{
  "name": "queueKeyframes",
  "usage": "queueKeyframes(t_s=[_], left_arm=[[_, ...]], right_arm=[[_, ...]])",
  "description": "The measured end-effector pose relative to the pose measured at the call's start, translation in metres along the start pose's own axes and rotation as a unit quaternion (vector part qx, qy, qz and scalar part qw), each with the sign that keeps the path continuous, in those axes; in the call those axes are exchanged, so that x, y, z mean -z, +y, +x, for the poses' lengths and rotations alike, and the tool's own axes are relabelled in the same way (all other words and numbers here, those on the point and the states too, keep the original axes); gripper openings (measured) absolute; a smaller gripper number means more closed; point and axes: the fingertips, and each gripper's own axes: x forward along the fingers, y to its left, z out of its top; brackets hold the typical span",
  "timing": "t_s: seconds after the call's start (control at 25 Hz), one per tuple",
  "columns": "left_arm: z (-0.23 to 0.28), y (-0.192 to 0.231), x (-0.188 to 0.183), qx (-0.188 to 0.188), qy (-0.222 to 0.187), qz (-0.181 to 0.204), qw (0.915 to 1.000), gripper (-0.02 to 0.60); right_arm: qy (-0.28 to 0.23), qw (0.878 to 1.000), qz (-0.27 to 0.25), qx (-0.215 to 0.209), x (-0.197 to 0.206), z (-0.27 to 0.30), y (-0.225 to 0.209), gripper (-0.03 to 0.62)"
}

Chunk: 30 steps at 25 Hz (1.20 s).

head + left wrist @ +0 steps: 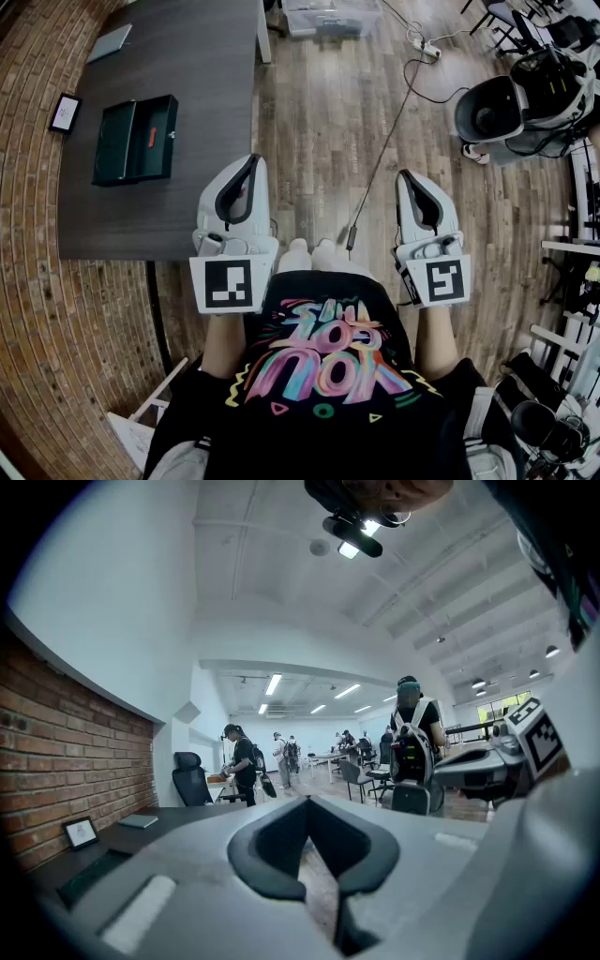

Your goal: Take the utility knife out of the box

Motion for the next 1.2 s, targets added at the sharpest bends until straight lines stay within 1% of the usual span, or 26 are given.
queueKeyframes(t_s=[0.16, 0.24, 0.32, 0.52, 0.68, 0.8, 1.0, 1.2], left_arm=[[0.011, 0.002, -0.001, 0.008, -0.002, -0.011, 0.9999, 0.002], [0.018, 0.004, -0.004, 0.008, -0.006, -0.022, 0.9997, 0.002], [0.024, 0.003, -0.007, 0.005, -0.010, -0.025, 0.9996, 0.000], [0.040, -0.008, -0.011, -0.002, -0.011, -0.014, 0.9998, 0.002], [0.048, -0.015, -0.014, -0.009, -0.016, -0.018, 0.9997, 0.000], [0.058, -0.008, -0.012, -0.011, -0.015, -0.016, 0.9997, 0.000], [0.079, -0.002, -0.005, -0.014, -0.009, -0.010, 0.9998, 0.002], [0.118, 0.019, -0.005, -0.021, -0.009, -0.007, 0.9997, 0.000]], right_arm=[[-0.006, 1.000, 0.005, 0.014, -0.003, -0.001, -0.009, -0.002], [-0.011, 1.000, 0.007, 0.022, -0.003, 0.000, -0.016, -0.002], [-0.016, 1.000, 0.009, 0.025, -0.002, 0.000, -0.022, -0.002], [-0.013, 1.000, 0.008, 0.009, 0.008, 0.001, -0.030, 0.000], [-0.020, 1.000, 0.008, -0.007, 0.010, 0.003, -0.035, 0.000], [-0.011, 1.000, 0.008, -0.017, 0.016, 0.017, -0.036, 0.000], [-0.008, 1.000, 0.016, -0.012, 0.025, 0.036, -0.050, 0.000], [-0.011, 1.000, 0.016, -0.018, 0.028, 0.077, -0.065, 0.000]])
